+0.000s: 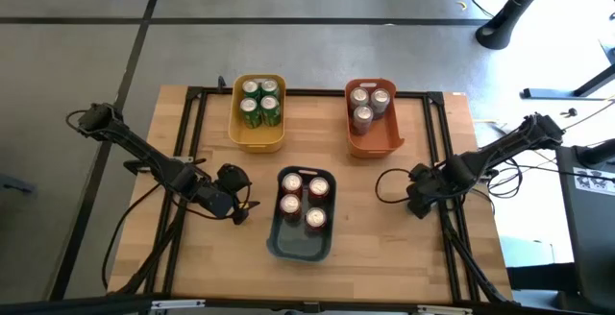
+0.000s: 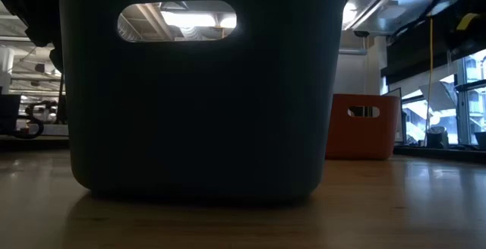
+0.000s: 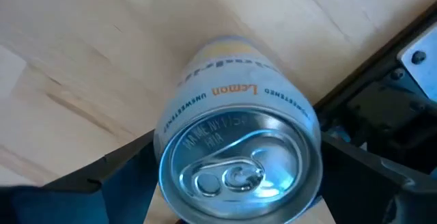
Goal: Sort soda cans
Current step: Put the blue-white soda can into the orange bin
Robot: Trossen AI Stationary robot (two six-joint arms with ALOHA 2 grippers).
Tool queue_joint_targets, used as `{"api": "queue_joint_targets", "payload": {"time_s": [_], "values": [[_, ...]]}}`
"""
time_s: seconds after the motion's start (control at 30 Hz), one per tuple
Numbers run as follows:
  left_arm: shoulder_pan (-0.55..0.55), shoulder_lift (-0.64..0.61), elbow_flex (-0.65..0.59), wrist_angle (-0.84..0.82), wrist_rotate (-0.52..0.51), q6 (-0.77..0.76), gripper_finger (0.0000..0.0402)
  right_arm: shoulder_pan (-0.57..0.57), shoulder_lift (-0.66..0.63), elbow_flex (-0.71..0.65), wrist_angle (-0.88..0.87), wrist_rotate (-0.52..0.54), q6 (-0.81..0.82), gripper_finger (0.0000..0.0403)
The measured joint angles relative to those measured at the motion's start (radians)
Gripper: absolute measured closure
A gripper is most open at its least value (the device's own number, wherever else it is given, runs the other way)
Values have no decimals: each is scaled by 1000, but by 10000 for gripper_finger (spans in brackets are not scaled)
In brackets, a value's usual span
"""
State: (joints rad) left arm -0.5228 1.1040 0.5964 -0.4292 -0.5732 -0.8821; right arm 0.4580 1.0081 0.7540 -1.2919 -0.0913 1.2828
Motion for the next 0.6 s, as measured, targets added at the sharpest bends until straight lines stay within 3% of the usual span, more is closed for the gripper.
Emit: {"api": "queue_joint_targets", "payload": {"time_s": [0.13,0.27,0.47,0.6], "values": [[0,0,0,0,0,2,66,0,32,0,13,0,-11,70],[0,0,0,-1,0,3,66,0,36,2,33,0,-24,118],[0,0,0,-1,0,21,66,0,39,35,42,-5,-26,121],[0,0,0,-1,0,21,66,0,39,112,37,55,-35,121]]}}
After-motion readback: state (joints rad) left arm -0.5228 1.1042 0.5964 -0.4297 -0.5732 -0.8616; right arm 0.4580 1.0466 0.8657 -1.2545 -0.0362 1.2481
